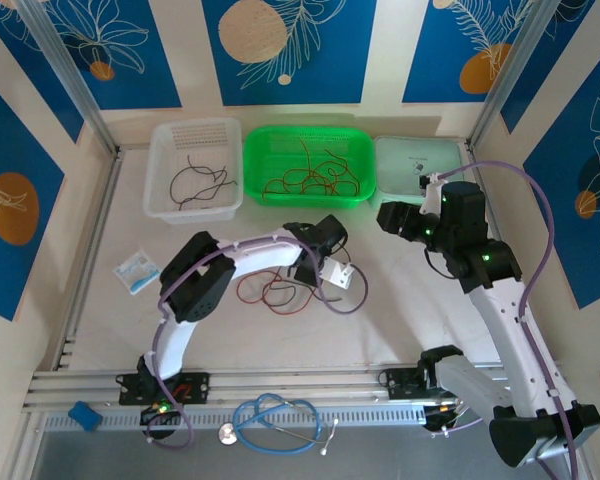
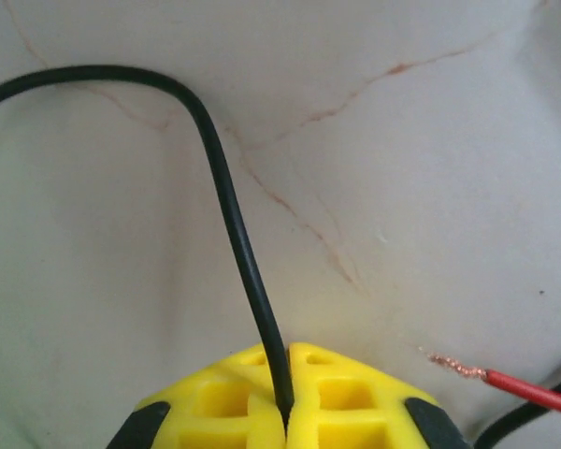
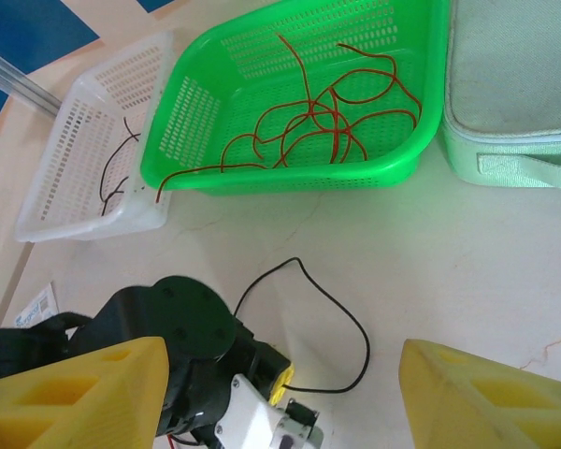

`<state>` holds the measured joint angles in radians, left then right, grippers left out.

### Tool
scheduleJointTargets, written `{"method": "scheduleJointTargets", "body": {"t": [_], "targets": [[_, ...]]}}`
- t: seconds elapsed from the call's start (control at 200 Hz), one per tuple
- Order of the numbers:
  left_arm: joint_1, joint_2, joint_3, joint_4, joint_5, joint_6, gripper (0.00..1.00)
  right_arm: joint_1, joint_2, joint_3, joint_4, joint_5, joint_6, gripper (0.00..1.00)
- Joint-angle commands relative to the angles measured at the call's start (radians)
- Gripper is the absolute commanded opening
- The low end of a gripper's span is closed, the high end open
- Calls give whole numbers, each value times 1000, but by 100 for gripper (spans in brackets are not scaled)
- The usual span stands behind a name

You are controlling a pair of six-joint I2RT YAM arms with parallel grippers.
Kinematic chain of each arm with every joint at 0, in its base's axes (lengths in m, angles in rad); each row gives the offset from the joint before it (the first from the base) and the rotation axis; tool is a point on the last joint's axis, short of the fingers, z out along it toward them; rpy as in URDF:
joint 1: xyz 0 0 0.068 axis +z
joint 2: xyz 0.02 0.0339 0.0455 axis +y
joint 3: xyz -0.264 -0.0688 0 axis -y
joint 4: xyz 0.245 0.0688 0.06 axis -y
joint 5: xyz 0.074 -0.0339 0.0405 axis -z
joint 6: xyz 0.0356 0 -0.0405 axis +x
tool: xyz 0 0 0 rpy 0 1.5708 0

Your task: Untangle the cables

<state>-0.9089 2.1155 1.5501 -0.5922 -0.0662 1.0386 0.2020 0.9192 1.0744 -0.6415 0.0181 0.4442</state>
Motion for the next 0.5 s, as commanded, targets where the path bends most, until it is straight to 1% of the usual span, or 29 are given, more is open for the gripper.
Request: {"method": "scheduleJointTargets", "body": {"t": [0.0,0.09,0.19,0.38,0.435,0.495], "targets": [[7,46,63,-33,-29,-76,0,-6,-32,-15,-17,-15,4,66],[4,-18,20,36,-12,-87,0,-7,-41,-20,-26,-14,5,66],[0,-146,-70,159,-10,-98,0,-13,-49,-32,-32,-5,8,66],[-25,-457,-337,520,-18,-94,0,-40,-51,-68,-15,-27,32,66],[-25,-523,-372,551,-9,-127,0,-53,-51,-84,3,-56,44,67],[-25,-574,-375,531,-15,-186,0,-70,-50,-101,28,-102,63,68]]}}
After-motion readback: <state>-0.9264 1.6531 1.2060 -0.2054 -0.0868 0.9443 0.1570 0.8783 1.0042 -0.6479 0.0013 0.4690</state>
